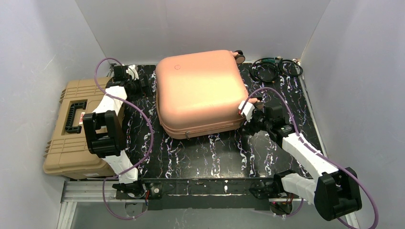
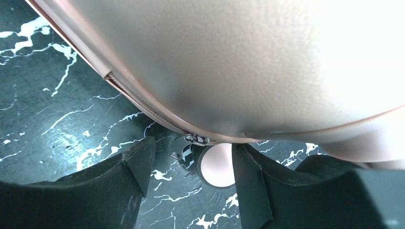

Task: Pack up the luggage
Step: Zip the luggage at the center of the board.

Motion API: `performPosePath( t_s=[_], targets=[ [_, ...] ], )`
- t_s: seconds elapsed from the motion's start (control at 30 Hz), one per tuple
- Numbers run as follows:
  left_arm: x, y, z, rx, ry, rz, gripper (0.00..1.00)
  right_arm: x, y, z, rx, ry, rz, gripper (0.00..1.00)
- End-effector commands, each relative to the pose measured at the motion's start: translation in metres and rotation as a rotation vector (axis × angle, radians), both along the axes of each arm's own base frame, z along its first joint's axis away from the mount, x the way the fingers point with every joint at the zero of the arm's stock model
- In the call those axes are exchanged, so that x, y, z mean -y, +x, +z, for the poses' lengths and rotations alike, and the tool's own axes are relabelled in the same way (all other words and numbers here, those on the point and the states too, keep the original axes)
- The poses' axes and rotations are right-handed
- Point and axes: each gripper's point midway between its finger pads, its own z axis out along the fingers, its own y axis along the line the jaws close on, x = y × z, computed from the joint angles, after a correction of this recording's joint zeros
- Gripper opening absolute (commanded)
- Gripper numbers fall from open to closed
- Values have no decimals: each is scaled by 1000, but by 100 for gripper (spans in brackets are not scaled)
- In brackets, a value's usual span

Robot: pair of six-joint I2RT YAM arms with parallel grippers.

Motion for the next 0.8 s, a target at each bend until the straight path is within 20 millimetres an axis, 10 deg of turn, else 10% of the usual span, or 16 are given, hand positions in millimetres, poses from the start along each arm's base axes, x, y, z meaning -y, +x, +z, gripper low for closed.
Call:
performPosePath(
  t_s=[0.0,0.33,0.77],
  targets=[
    [-3,-4,-1,-4,1,1,91,-18,-4,41,-1,112,43,69],
    [0,-4,2,5,-17,6,91,-10,17,58,-35,222,-175,62],
    [-1,-6,-4,-5,-18,12,91,-16,-12,30,-86,138,-40,57]
  ],
)
